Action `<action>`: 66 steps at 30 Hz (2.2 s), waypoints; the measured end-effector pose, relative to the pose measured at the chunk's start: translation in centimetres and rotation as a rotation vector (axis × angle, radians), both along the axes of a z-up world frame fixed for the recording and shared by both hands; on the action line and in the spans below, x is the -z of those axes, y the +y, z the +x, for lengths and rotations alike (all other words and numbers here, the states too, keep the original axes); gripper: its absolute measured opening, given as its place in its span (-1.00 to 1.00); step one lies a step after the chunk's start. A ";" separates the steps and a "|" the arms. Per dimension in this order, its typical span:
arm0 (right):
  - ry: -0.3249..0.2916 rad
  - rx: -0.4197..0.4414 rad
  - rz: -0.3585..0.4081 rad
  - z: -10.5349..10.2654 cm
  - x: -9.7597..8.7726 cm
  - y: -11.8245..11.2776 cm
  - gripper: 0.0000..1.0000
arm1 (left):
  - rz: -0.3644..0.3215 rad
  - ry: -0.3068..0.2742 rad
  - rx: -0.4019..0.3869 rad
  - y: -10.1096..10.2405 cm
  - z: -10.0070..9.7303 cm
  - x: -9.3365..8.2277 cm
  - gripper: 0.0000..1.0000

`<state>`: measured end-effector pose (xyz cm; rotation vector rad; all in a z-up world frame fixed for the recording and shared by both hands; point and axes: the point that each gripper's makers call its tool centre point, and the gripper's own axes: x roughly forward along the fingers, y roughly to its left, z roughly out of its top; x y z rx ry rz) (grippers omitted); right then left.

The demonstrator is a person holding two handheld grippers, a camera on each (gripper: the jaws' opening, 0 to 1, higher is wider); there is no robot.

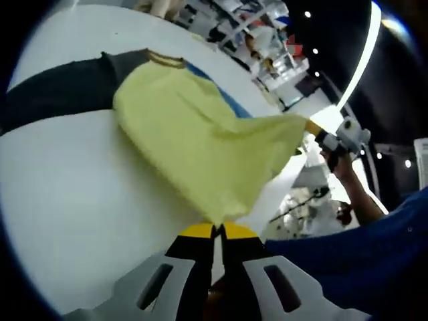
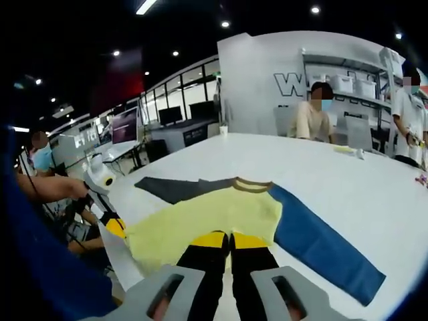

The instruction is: Fold the garment on the visible template until the final outline fits inside the template.

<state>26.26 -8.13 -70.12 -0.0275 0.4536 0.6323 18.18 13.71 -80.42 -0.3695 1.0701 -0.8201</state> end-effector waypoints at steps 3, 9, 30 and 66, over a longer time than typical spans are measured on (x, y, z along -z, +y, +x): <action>0.003 -0.002 0.000 0.0 0.1 -0.1 -1.00 | -0.039 0.039 -0.036 0.2 -0.8 0.4 -0.98; 0.006 -0.003 0.000 0.0 0.1 0.0 -1.00 | -0.117 0.040 -0.098 0.2 -0.3 -1.5 -0.99; 0.013 0.008 -0.049 -0.1 0.5 -0.9 -1.00 | -0.147 -0.016 -0.174 1.9 3.2 -5.8 -1.00; -0.011 -0.221 -0.396 -8.8 9.6 -1.2 -1.00 | -0.024 0.119 -0.141 4.4 -0.2 2.0 -1.00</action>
